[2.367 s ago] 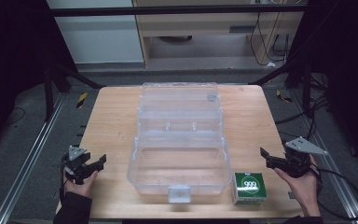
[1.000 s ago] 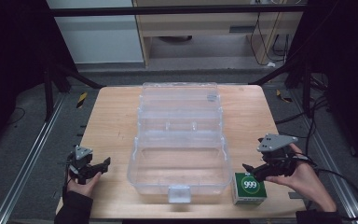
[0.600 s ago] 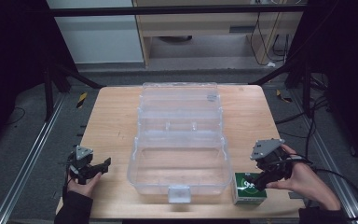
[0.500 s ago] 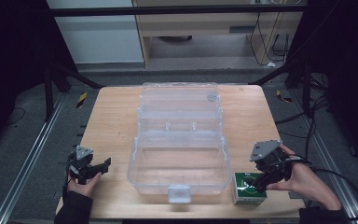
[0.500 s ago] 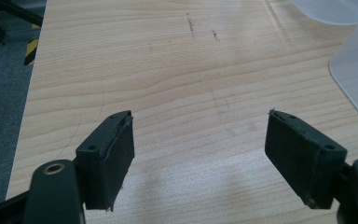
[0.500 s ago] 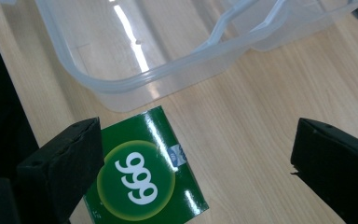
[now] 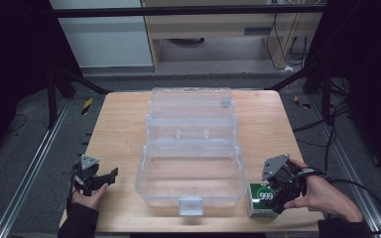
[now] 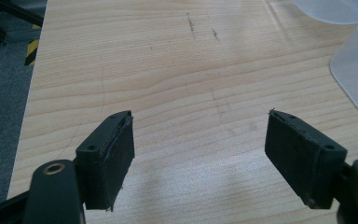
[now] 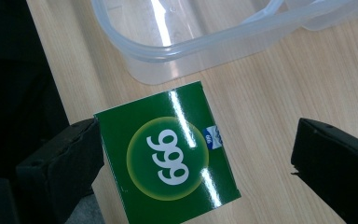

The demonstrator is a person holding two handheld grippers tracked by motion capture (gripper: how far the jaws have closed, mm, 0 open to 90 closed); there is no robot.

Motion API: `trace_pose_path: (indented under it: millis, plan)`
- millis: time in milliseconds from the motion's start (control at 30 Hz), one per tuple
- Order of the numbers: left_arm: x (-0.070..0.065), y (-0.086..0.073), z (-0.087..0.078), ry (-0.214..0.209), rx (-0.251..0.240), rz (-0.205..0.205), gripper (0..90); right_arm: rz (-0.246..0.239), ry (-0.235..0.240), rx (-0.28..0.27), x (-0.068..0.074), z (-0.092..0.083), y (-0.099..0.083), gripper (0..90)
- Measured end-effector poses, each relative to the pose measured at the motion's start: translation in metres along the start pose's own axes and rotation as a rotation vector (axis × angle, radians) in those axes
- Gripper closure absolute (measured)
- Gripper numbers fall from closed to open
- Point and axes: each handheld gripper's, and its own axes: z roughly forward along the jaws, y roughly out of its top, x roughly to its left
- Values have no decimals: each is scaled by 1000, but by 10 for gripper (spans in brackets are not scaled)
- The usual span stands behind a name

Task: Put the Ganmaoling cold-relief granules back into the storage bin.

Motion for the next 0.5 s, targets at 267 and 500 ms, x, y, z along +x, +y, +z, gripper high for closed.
trace_pose_path:
  millis: [267, 500]
  plan:
    - [0, 0, 0, 1, 0, 2, 233, -30, 15, 35, 2, 5, -1, 21]
    - [0, 0, 0, 1, 0, 3, 233, -75, 53, 91, 6, 13, -1, 18]
